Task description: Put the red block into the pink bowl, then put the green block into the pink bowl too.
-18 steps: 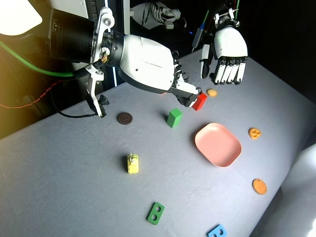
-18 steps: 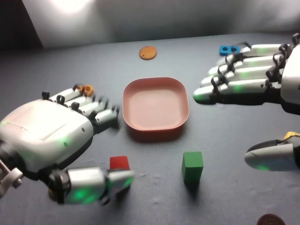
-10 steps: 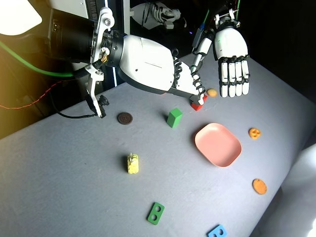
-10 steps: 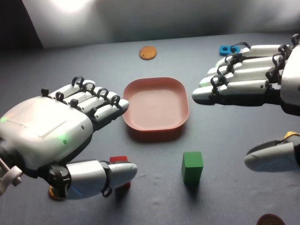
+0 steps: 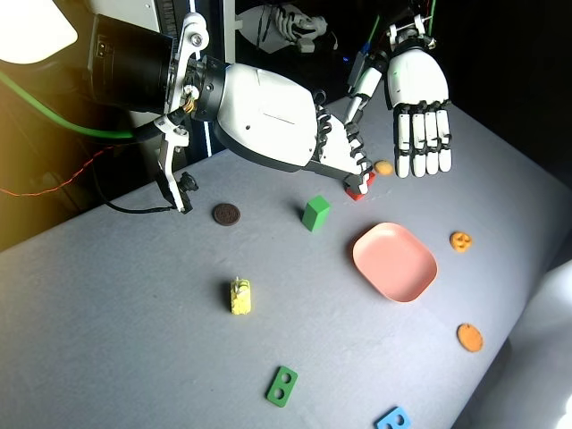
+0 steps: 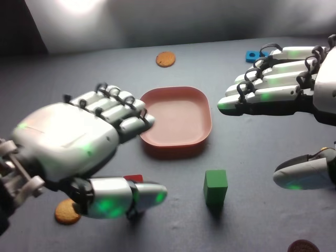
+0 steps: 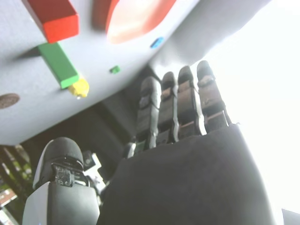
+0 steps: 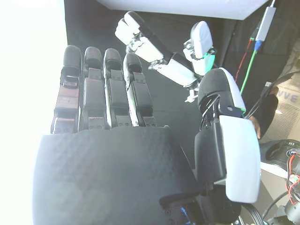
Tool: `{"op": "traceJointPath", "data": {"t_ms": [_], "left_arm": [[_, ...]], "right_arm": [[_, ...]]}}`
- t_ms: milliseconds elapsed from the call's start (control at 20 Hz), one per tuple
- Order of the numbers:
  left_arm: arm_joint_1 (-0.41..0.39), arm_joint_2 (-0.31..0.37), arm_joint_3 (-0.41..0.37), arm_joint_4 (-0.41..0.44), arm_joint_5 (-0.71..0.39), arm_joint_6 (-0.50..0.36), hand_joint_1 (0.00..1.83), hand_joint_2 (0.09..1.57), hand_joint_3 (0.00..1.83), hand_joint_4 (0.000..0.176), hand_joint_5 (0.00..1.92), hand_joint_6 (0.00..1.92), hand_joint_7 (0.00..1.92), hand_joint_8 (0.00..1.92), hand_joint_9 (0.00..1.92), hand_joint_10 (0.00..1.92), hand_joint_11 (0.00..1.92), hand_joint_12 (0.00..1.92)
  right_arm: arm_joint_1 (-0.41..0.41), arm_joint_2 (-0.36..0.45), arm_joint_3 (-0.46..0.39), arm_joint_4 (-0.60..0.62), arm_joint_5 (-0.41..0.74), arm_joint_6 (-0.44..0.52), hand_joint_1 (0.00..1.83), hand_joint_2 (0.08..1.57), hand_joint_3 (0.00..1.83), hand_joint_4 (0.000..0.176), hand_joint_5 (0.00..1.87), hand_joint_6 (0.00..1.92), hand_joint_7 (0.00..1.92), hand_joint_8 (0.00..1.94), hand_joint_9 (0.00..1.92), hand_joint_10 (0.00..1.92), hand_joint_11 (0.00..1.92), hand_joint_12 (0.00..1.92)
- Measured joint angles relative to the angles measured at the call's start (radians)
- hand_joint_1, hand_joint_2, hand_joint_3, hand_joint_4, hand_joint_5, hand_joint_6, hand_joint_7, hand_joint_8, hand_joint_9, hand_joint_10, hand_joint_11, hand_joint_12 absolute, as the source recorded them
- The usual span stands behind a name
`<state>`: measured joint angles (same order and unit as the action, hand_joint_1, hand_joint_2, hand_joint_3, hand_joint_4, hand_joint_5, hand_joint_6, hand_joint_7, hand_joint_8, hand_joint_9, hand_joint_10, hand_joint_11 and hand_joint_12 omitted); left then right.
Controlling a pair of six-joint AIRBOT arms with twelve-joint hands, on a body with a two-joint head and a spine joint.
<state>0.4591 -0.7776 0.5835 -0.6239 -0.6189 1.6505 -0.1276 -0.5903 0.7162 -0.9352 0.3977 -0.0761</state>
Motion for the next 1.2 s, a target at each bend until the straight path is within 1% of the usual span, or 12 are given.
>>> {"op": "traceJointPath", "data": {"t_ms": [250,300,350,400,500,550,650,800,850,950,1050,1200], "left_arm": [[0.004,-0.039,0.026,-0.021,0.029,0.033,0.22,1.07,0.0,0.006,0.4,0.02,0.09,0.01,0.01,0.0,0.0,0.0],[0.01,-0.051,0.039,-0.037,0.025,0.035,0.26,1.06,0.0,0.0,0.46,0.02,0.13,0.01,0.05,0.01,0.0,0.0],[0.017,-0.057,0.042,-0.043,0.019,0.035,0.24,1.07,0.01,0.013,0.46,0.01,0.12,0.0,0.05,0.0,0.0,0.0],[0.022,-0.063,0.043,-0.044,0.016,0.036,0.27,1.06,0.0,0.038,0.5,0.02,0.12,0.0,0.05,0.0,0.0,0.0],[0.035,-0.089,0.055,-0.046,-0.002,0.035,0.28,1.07,0.0,0.057,0.51,0.02,0.12,0.0,0.03,0.0,0.0,0.0],[0.037,-0.095,0.061,-0.046,-0.002,0.035,0.38,1.05,0.0,0.053,0.53,0.02,0.14,0.01,0.03,0.0,0.0,0.0],[0.037,-0.114,0.08,-0.047,-0.008,0.035,0.54,1.05,0.0,0.025,0.54,0.02,0.11,0.0,0.0,0.0,0.0,0.0],[0.039,-0.125,0.09,-0.05,-0.011,0.032,0.67,1.04,0.0,0.011,0.57,0.03,0.1,0.01,0.0,0.0,0.0,0.0],[0.043,-0.125,0.092,-0.049,-0.016,0.031,0.74,1.03,0.0,0.0,0.56,0.02,0.1,0.0,0.0,0.0,0.0,0.0],[0.045,-0.13,0.101,-0.056,-0.019,0.031,0.81,1.02,0.0,0.0,0.56,0.01,0.08,0.0,0.0,0.0,0.0,0.0],[0.049,-0.13,0.108,-0.063,-0.027,0.031,0.89,1.01,0.0,0.009,0.54,0.0,0.07,0.0,0.0,0.0,0.0,0.0],[0.051,-0.13,0.119,-0.097,-0.03,0.03,0.92,1.03,0.0,0.0,0.54,0.01,0.09,0.01,0.0,0.0,0.0,0.0]], "right_arm": [[0.0,0.0,0.0,0.0,-0.001,-0.001,0.2,1.16,0.0,0.0,0.21,0.0,0.2,0.0,0.2,0.0,0.0,0.59],[0.0,0.0,0.0,0.0,-0.001,-0.001,0.2,1.16,0.0,0.0,0.21,0.0,0.2,0.0,0.2,0.0,0.0,0.6],[0.0,0.0,0.0,0.0,0.0,-0.001,0.21,1.16,0.0,0.0,0.21,0.0,0.2,0.0,0.2,0.0,0.0,0.6],[0.0,0.0,0.0,0.0,0.0,-0.001,0.21,1.16,0.0,0.0,0.21,0.0,0.21,0.0,0.21,0.01,0.0,0.63],[0.0,0.0,0.0,0.0,0.0,-0.002,0.22,1.16,0.0,0.0,0.22,0.0,0.22,0.0,0.22,0.01,0.0,0.67],[0.0,0.0,0.0,0.0,0.0,-0.002,0.22,1.16,0.0,0.0,0.21,0.0,0.22,0.0,0.22,0.0,0.0,0.67],[0.0,0.0,0.0,0.0,0.0,-0.002,0.23,1.15,0.0,0.0,0.22,0.0,0.23,0.01,0.22,0.01,0.0,0.68],[0.0,0.0,0.0,0.0,0.0,-0.003,0.24,1.14,0.0,0.0,0.21,0.0,0.24,0.0,0.23,0.0,0.0,0.73],[0.0,0.0,0.0,0.0,0.0,-0.003,0.25,1.15,0.0,0.0,0.21,0.0,0.23,0.0,0.23,0.0,0.0,0.71],[0.0,0.0,0.0,0.0,0.0,-0.003,0.24,1.15,0.0,0.0,0.21,0.0,0.22,0.0,0.22,0.0,0.0,0.73],[0.0,0.0,0.0,0.0,0.0,-0.002,0.23,1.15,0.0,0.0,0.21,0.0,0.22,0.0,0.22,0.0,0.0,0.73],[0.0,0.0,0.0,0.0,0.0,-0.003,0.24,1.15,0.0,0.0,0.21,0.0,0.22,0.0,0.23,0.0,0.0,0.73]]}}
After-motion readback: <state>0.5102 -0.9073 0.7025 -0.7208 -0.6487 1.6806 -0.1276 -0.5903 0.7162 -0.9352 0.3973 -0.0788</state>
